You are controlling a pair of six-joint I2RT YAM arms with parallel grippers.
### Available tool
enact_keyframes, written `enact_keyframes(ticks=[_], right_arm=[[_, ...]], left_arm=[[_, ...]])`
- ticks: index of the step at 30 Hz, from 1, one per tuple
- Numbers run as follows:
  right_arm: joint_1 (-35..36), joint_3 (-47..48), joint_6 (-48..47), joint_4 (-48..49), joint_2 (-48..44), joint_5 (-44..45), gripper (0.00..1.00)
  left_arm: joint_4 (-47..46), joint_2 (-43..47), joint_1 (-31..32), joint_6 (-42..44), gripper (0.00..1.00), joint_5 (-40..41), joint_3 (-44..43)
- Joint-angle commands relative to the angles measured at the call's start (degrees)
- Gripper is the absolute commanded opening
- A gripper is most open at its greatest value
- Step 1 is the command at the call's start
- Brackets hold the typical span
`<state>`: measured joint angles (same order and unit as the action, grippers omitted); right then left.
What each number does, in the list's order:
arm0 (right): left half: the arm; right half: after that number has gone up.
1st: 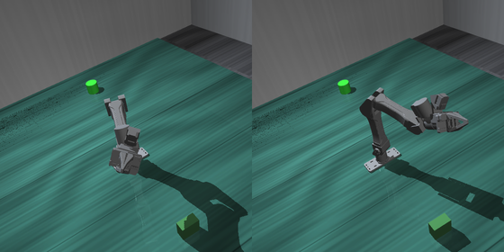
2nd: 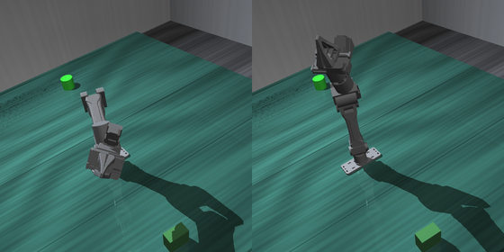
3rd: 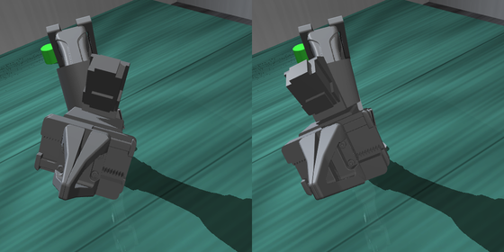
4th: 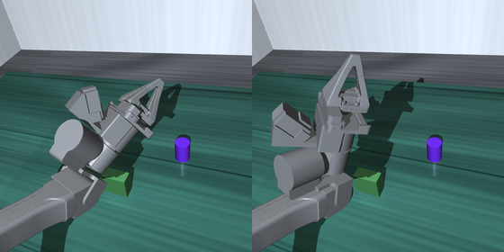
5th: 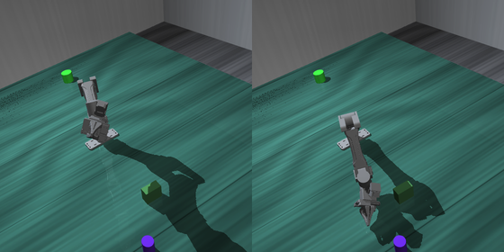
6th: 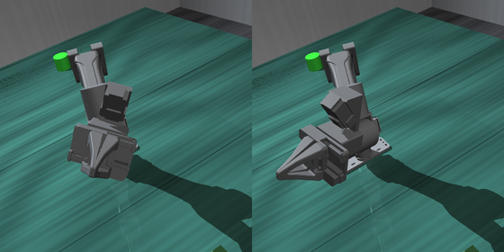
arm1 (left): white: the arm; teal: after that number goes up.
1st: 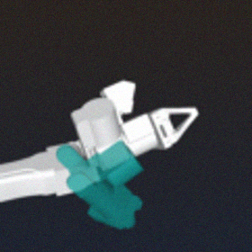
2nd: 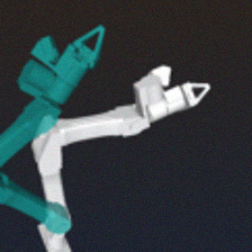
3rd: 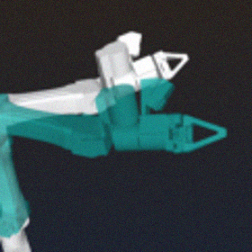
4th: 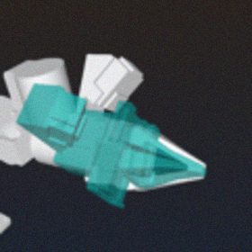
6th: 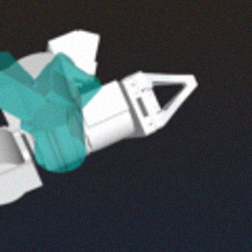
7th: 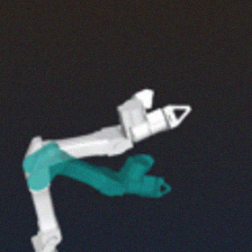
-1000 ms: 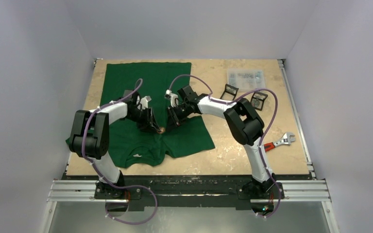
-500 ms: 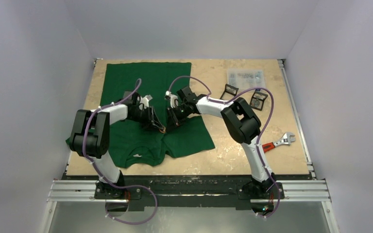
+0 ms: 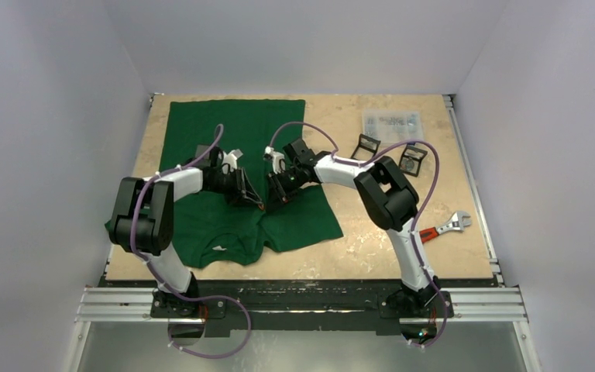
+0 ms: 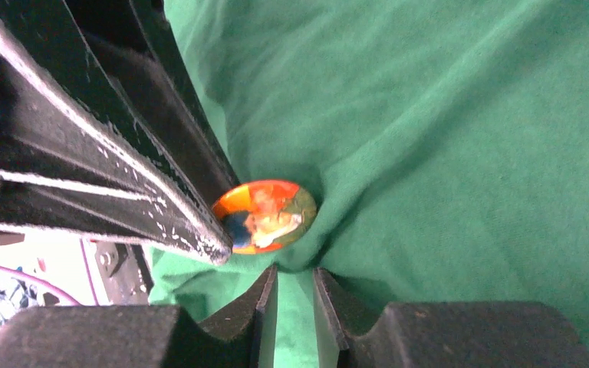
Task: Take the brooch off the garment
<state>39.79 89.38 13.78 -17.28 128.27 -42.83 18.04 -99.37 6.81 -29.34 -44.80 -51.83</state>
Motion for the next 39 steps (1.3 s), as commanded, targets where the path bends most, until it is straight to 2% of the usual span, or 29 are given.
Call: enact_keyframes(ticks=[1,4,11,16,20,28,39], right_arm=[[-0.43,-1.55,-2.16,-1.44,-5.93,-0.10,0.30],[-1.50,-1.76,-2.64,-2.27,-7.39,-0.78,0.40],[-2.20,-3.65,-2.04,-0.46,-10.39,-2.79,0.53],[-2.18,-4.00,2.74,3.84,-10.42,-3.58,0.54],[-2.18,-3.93,6.72,6.46,-8.89,-3.98,0.55],[-2.18,-4.87,11.81,10.63,-7.38,-4.90,0.55],[-2.19,-5.57,14.17,11.91,-5.03,-4.62,0.50]], left_arm=[[-0.96,3.24,-0.28,-0.40,0.22,-1.87,-0.45],[-0.76,3.51,-0.30,-0.19,0.32,-2.51,-0.55],[-4.06,3.33,-0.30,-2.13,0.39,-4.00,-0.83],[-5.46,2.97,-0.22,-3.07,0.41,-4.63,-1.01],[-7.57,2.82,-0.21,-4.68,0.49,-5.21,-0.44],[-11.88,1.76,0.34,-7.91,0.51,-6.45,0.09],[-12.23,0.32,0.99,-8.25,0.50,-6.09,0.14]])
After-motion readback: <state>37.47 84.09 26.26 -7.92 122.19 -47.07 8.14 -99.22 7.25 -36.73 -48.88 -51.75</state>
